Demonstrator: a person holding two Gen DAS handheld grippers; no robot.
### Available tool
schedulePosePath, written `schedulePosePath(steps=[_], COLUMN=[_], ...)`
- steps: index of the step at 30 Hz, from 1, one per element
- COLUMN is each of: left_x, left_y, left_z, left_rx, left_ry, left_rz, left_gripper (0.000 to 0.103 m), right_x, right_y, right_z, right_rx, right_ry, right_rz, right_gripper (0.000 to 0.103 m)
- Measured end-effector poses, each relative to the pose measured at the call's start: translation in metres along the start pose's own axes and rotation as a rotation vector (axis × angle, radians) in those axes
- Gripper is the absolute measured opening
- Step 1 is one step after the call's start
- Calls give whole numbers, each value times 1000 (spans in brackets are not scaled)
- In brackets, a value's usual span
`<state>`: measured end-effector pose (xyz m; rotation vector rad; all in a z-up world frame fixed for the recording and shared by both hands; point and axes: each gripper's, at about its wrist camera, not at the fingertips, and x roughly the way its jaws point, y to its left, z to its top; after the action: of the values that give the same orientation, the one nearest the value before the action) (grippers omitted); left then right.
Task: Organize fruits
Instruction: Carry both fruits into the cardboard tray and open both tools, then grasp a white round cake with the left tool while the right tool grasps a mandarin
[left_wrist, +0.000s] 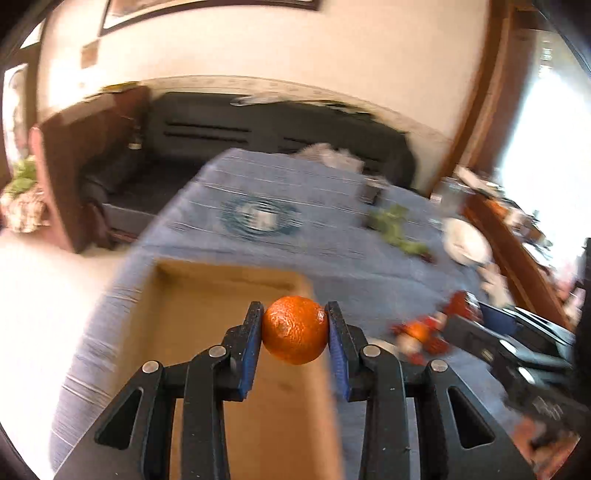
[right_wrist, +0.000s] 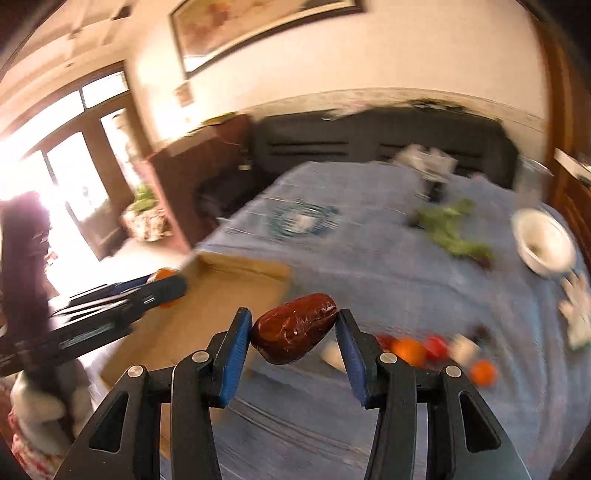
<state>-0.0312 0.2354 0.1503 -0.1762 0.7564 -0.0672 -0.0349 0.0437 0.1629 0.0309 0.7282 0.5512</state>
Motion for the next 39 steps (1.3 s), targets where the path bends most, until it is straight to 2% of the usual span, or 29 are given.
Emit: schedulePosePath(steps=[3,5,9,12,15,19,21,23,25,26,29,32,36,39], left_x=[27,49,93,119,130,132,132,133,129,126,106,81,39,18], left_y=[36,54,90,112,124,122,121,120,120,120,117,109,77,46], left_z=[14,15,6,1,-4,-4,-2,-1,1,2,4,7,7,5], left_rx=[-29,-52,-118,-186,-218,-202,-199,-203,-209,-211,-217,-216,-182,-137], left_ry=[51,94,186,237,253,241,236,230,221,213,180,136,57,28], left_rz=[61,90,119,109,103,115,113,110,112,114,122,119,67,6], left_gripper=[33,33,33,33,33,33,35,40,41,41,42,52,62,68], right_x=[43,80,136,167,188,200,202,203,200,196,176,144,95,53], right_y=[25,39,52,56,55,58,59,59,59,59,57,51,27,-6], right_z=[12,11,2,-2,-5,-6,-7,-7,-5,-3,1,3,-2,-12], right_rx=[-36,-76,-123,-126,-136,-153,-162,-161,-153,-149,-141,-115,-53,0], right_ry=[47,95,173,226,262,280,283,282,265,245,208,155,91,37], right_rz=[29,9,-12,-16,-23,-33,-40,-36,-34,-36,-25,-7,7,-21], right_gripper=[52,52,52,52,52,52,52,57,74,76,76,76,78,80])
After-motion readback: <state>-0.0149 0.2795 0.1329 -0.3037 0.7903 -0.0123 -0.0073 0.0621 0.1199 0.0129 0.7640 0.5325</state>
